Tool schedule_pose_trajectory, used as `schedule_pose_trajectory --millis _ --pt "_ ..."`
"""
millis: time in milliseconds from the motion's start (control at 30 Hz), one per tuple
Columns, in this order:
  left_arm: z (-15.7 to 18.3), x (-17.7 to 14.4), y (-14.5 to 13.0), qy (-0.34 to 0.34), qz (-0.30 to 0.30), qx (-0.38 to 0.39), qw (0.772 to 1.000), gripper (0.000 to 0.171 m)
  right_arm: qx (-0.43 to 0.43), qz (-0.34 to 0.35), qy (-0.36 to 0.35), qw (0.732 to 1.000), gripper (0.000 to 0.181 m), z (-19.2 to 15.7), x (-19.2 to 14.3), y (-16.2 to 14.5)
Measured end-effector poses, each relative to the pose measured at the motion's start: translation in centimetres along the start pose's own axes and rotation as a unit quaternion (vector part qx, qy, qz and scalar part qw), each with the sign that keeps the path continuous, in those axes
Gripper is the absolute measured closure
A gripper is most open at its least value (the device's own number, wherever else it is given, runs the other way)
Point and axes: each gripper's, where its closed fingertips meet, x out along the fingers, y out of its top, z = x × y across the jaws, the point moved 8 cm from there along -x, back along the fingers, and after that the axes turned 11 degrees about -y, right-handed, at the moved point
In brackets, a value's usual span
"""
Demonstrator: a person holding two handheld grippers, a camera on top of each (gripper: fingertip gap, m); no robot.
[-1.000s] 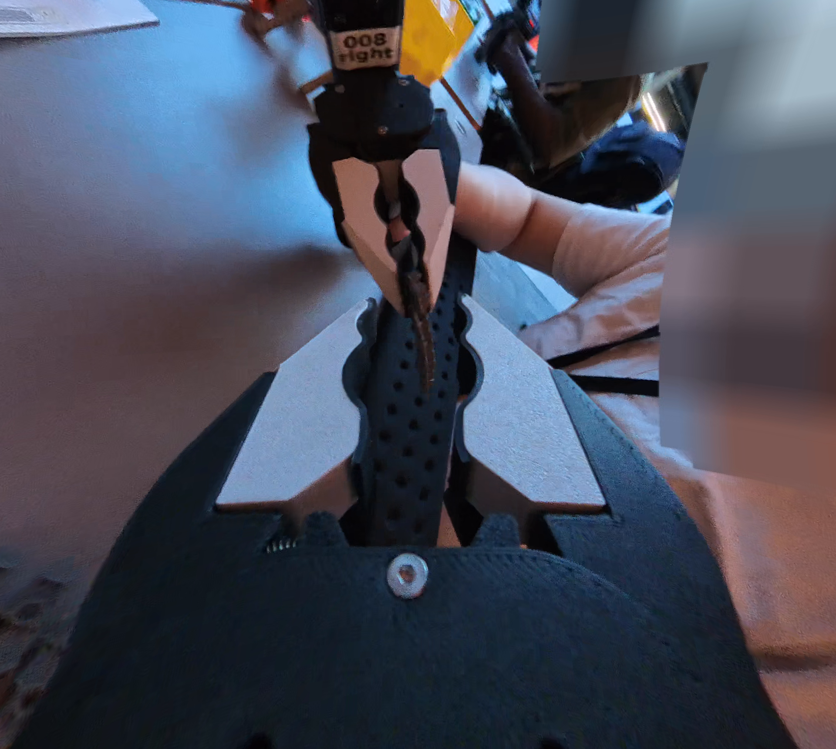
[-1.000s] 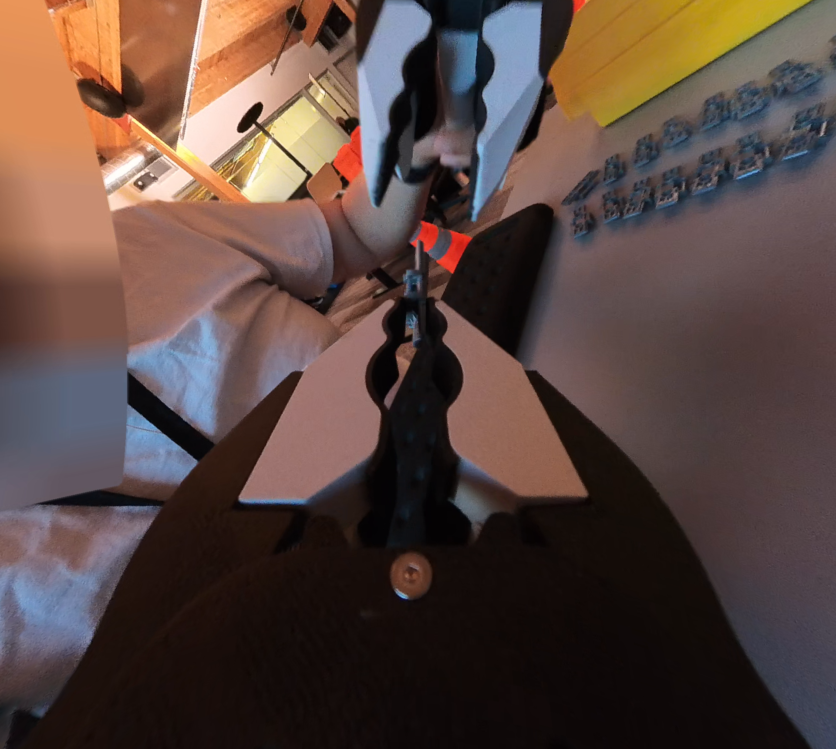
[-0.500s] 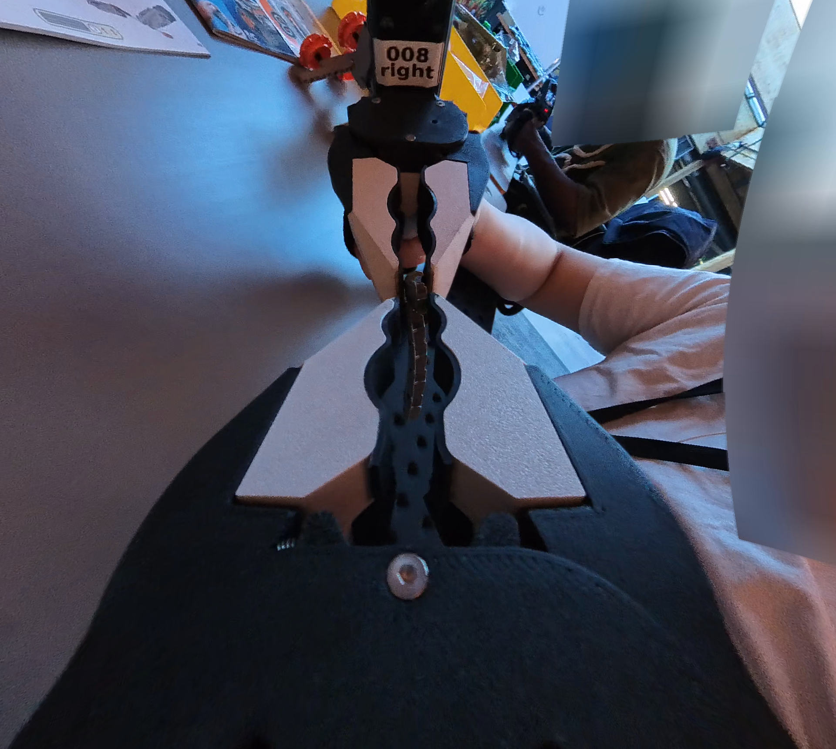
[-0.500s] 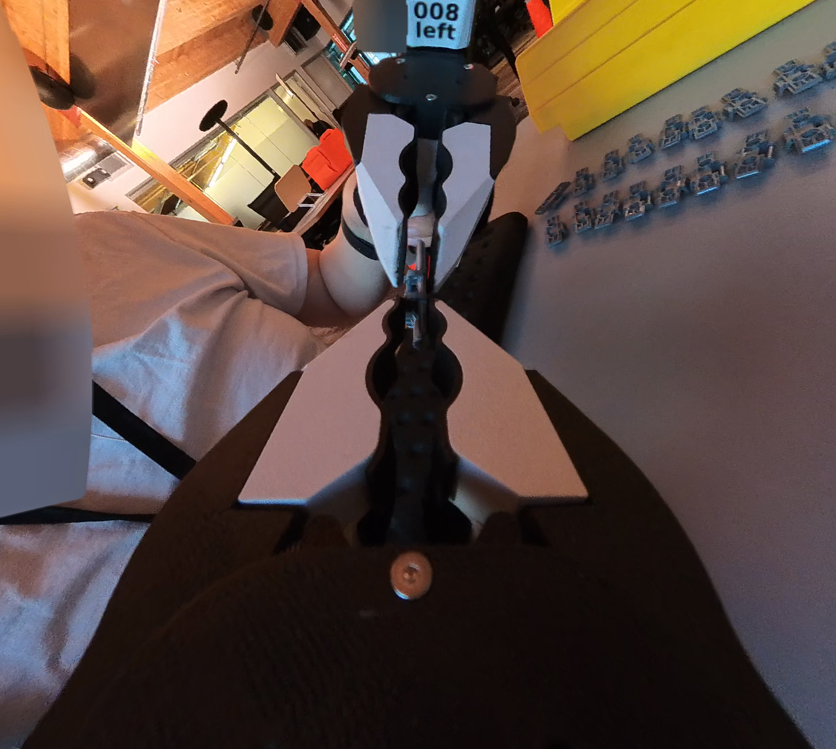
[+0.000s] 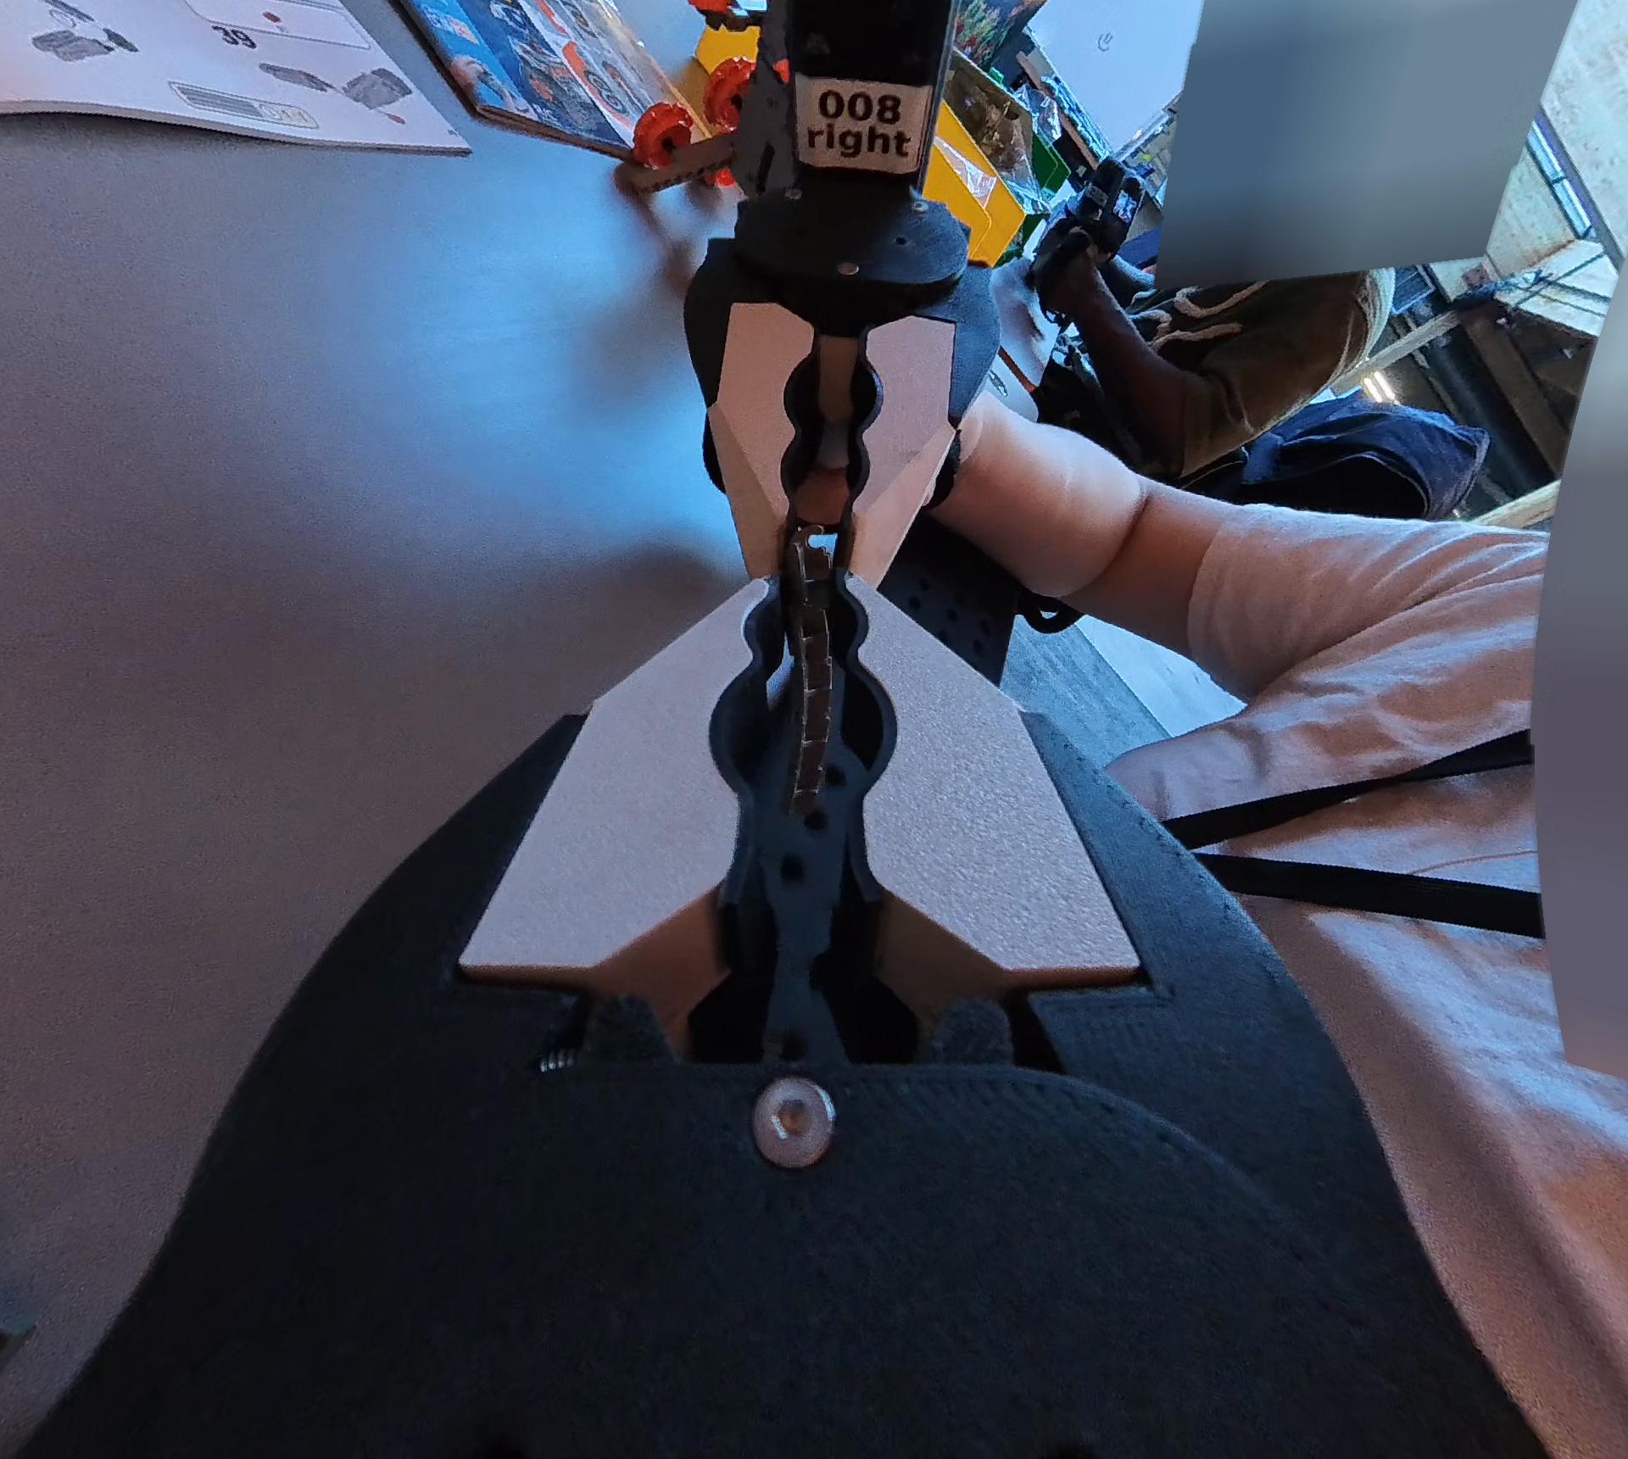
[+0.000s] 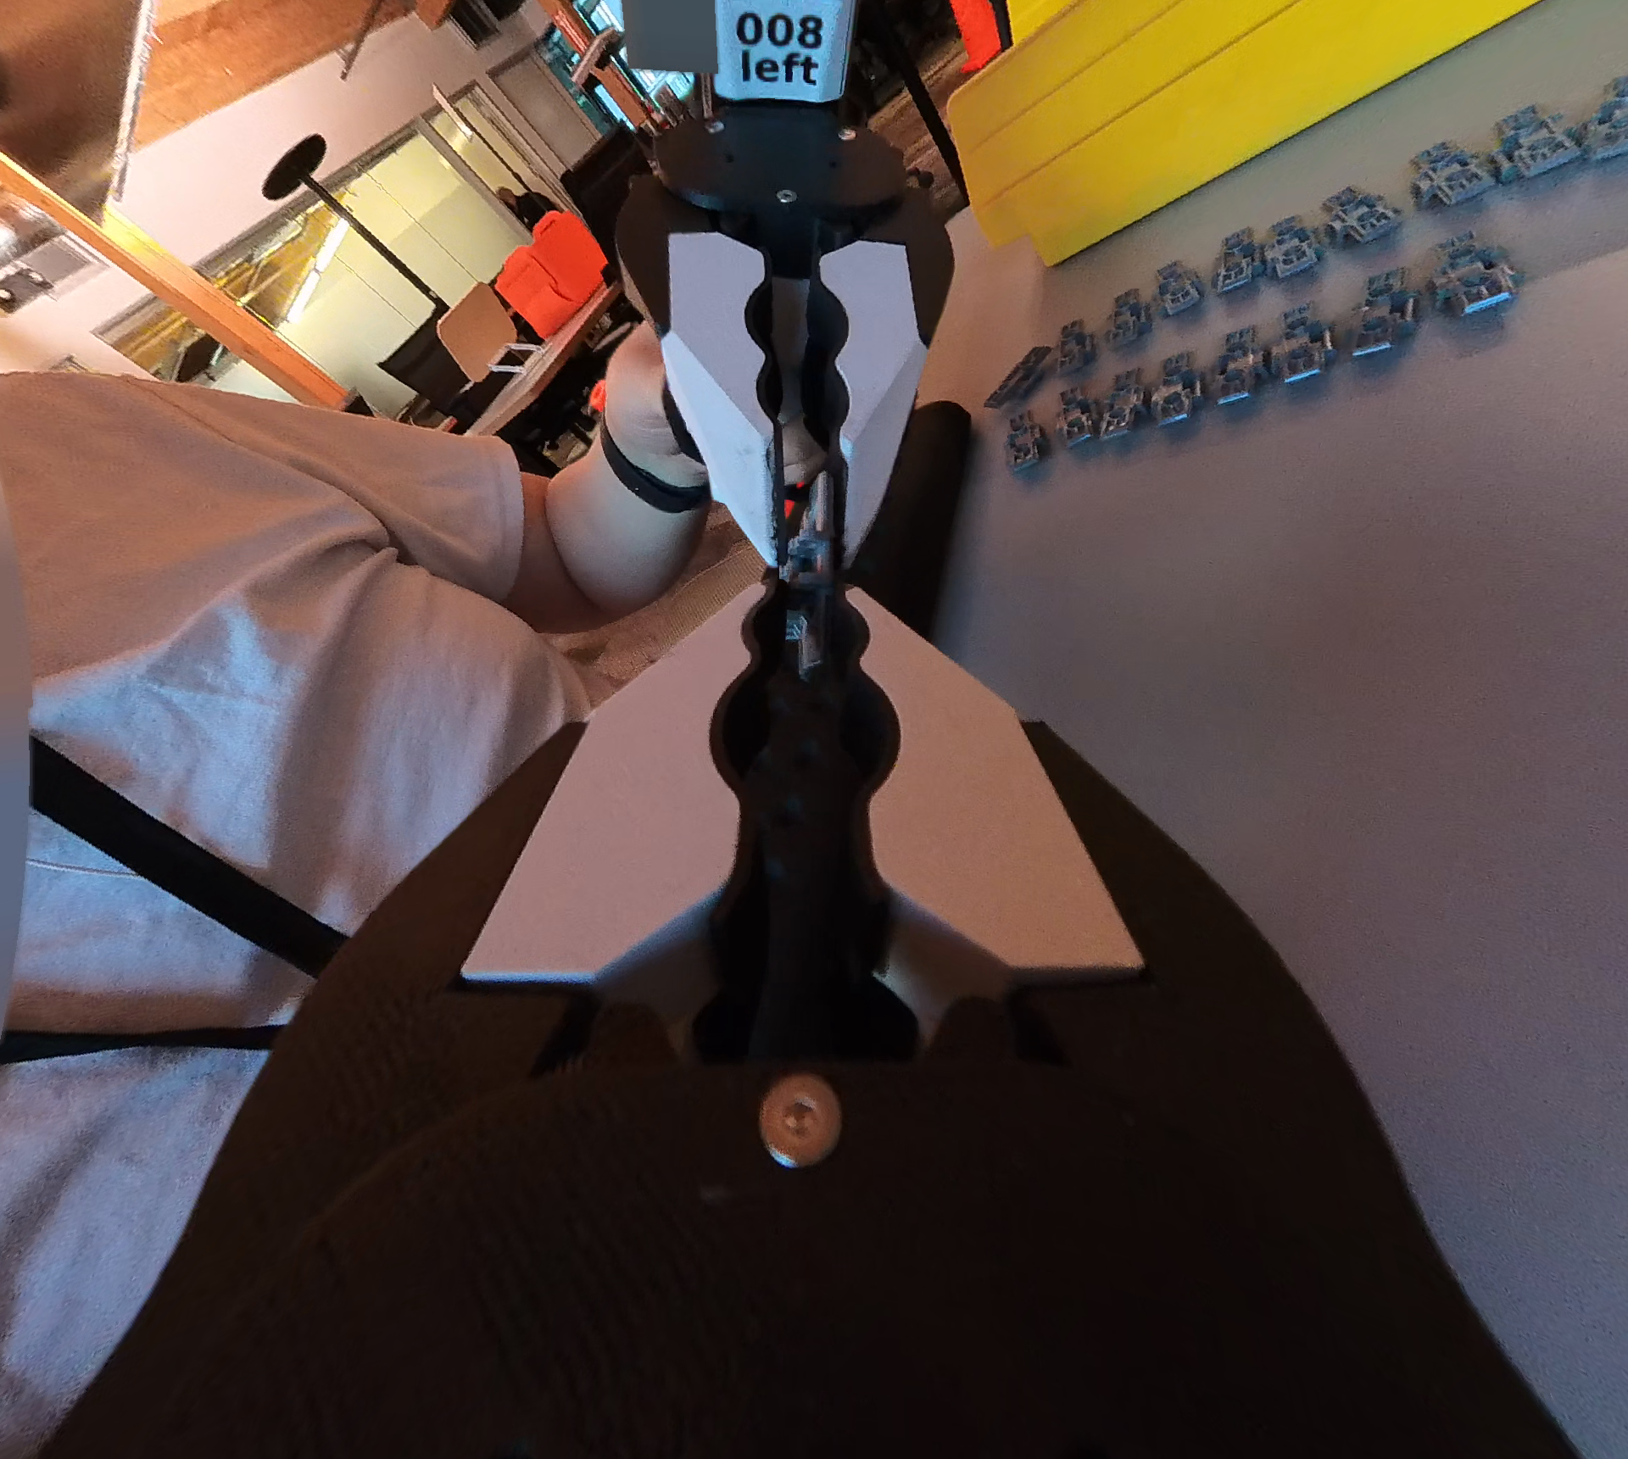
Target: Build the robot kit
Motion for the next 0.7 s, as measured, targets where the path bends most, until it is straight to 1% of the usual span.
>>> schedule_pose_trajectory --millis 300,500,567,633,700 --pt "-0.6 -0.1 -0.9 -0.015 -0.009 0.024 1.000 0.164 -0.020 -0.030 -0.031 0.999 0.174 -0.1 0.4 -0.4" --pt "-0.7 0.0 -1.1 -0.020 0.006 0.031 0.999 0.164 -0.036 -0.038 -0.049 0.997 0.175 -0.3 0.4 -0.3" --pt "-0.6 0.0 -1.1 -0.012 0.006 0.042 0.999 0.165 -0.034 -0.036 -0.050 0.998 0.175 -0.3 0.4 -0.2" --pt "-0.7 0.1 -1.2 0.007 -0.007 0.055 0.998 0.164 -0.039 -0.042 -0.062 0.996 0.175 -0.2 0.5 -0.4" --pt "-0.7 0.1 -1.2 0.007 -0.008 0.060 0.998 0.164 -0.047 -0.042 -0.067 0.996 0.174 -0.2 0.5 -0.3"
